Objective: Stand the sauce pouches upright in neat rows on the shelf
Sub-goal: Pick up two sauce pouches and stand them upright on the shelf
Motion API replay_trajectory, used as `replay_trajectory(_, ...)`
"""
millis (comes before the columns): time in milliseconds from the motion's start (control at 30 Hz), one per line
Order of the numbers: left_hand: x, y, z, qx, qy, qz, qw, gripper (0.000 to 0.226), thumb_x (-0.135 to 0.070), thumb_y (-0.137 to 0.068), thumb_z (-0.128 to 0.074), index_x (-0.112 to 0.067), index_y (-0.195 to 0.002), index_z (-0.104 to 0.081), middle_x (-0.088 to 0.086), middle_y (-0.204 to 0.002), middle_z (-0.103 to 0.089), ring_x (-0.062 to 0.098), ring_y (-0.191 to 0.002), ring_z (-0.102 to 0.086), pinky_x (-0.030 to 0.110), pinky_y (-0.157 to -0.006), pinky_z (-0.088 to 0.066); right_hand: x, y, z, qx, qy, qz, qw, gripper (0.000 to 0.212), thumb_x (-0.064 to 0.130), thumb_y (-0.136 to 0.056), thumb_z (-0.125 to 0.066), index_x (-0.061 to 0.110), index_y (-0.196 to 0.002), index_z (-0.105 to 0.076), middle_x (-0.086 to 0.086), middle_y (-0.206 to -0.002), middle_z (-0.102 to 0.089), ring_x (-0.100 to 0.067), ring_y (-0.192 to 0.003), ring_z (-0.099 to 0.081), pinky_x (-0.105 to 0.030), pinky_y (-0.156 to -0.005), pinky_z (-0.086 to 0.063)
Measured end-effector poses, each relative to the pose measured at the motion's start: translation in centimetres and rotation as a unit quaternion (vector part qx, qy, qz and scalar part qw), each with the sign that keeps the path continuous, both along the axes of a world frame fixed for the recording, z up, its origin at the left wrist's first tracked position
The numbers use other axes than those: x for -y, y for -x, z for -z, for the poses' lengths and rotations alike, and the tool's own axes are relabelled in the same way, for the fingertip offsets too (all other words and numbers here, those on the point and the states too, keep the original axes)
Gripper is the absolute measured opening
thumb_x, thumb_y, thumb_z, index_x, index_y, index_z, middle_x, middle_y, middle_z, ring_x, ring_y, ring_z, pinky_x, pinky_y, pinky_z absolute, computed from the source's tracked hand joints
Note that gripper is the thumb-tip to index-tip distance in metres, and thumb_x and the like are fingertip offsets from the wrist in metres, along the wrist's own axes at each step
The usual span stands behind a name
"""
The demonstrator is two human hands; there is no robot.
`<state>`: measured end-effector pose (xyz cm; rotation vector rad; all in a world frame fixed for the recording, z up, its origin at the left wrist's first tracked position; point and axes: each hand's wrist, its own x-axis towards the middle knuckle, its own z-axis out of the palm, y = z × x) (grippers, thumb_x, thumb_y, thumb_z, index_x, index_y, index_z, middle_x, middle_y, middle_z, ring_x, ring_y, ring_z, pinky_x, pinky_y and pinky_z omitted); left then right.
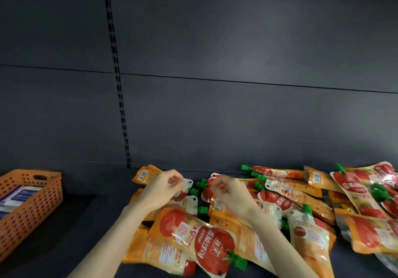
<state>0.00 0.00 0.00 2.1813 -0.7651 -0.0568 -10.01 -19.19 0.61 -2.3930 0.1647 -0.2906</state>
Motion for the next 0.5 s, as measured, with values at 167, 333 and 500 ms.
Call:
replay_trajectory(167,0.8,-4.5,0.3,-0.002,-0.174,0.030,0.984,0.049,-0.045,-0.088,-0.058,-0.022,-0.130,-0.049,-0.003,-0.136,-0.050,0.015,-0.124,-0.047,0.025,-0.094,-0.040,0.9,-4.6,0.7,-0.044,0.049,0.049,0.997,0.026,0.025,-0.090,-0.058,0.015,-0.114,-0.061,-0.002,-0.113,-0.065,-0.017,-0.101,-0.061,-0.027,-0.085,-0.050)
replay_trajectory(333,1.1,-6.9,1.4,-0.003,-0.282,0.063,0.957,0.075,-0.065,-0.078,-0.056,-0.025,-0.139,-0.039,-0.001,-0.144,-0.040,0.020,-0.133,-0.037,0.042,-0.114,-0.017,1.8,-6.5,2.3,-0.108,0.097,0.070,0.987,0.044,0.037,-0.081,-0.067,0.019,-0.119,-0.056,-0.002,-0.119,-0.059,-0.023,-0.110,-0.054,-0.035,-0.088,-0.050)
replay_trajectory(500,1.8,-7.7,1.5,0.024,-0.273,0.061,0.960,0.076,-0.064,-0.069,-0.066,-0.022,-0.130,-0.050,0.000,-0.126,-0.046,0.021,-0.123,-0.040,0.038,-0.104,-0.028,2.3,-7.7,1.8,-0.152,0.073,0.072,0.983,0.054,0.039,-0.072,-0.075,0.017,-0.119,-0.056,-0.004,-0.115,-0.059,-0.023,-0.106,-0.053,-0.036,-0.090,-0.049)
